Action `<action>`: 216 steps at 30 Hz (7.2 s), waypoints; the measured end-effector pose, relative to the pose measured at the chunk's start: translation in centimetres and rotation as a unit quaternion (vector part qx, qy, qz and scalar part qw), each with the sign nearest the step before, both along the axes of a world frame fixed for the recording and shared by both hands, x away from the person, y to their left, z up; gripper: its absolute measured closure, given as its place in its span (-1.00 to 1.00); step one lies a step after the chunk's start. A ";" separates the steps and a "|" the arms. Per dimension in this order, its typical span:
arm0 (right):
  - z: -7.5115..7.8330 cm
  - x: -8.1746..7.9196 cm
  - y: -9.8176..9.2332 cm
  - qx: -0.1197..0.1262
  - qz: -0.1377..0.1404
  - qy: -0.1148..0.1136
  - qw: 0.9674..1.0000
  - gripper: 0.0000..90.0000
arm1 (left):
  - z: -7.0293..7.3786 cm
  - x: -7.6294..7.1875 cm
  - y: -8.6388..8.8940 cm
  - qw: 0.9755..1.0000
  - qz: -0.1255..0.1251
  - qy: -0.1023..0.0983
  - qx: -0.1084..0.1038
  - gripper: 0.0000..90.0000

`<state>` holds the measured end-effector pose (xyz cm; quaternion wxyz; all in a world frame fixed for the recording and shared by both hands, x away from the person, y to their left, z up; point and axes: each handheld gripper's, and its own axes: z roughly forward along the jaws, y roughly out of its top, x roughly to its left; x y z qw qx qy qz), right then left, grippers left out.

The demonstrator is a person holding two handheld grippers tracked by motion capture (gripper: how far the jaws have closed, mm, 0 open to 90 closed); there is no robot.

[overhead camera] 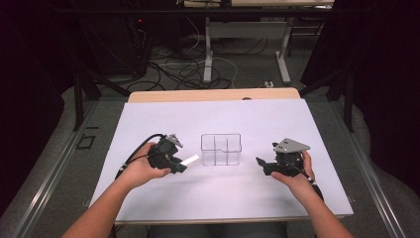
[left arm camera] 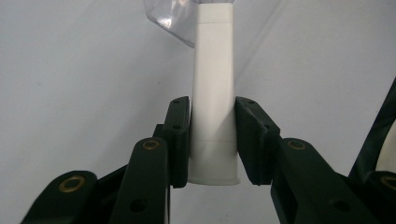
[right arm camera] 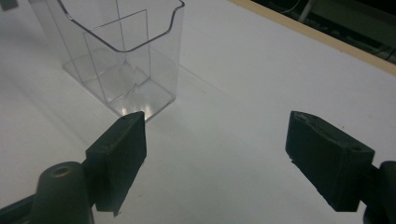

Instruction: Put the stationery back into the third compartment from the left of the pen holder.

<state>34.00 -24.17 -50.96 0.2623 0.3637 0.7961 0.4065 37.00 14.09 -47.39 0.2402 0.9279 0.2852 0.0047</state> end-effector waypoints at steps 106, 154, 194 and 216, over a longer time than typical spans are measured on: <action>0.4 -4.0 14.2 -0.424 0.315 -0.270 0.805 0.55 | 3.4 0.2 -6.0 0.991 0.019 0.075 -0.111 0.25; 3.4 3.0 9.3 -0.043 0.208 -0.143 0.967 0.55 | -1.7 1.0 3.2 0.957 0.206 -0.146 -0.140 -0.93; -0.9 5.7 7.6 0.090 0.152 -0.037 0.984 0.55 | -4.1 0.2 4.1 0.942 0.252 -0.154 -0.163 -0.99; 1.2 4.4 6.5 0.114 0.127 -0.049 0.984 -0.01 | -4.0 0.3 4.5 0.940 0.255 -0.155 -0.162 -0.99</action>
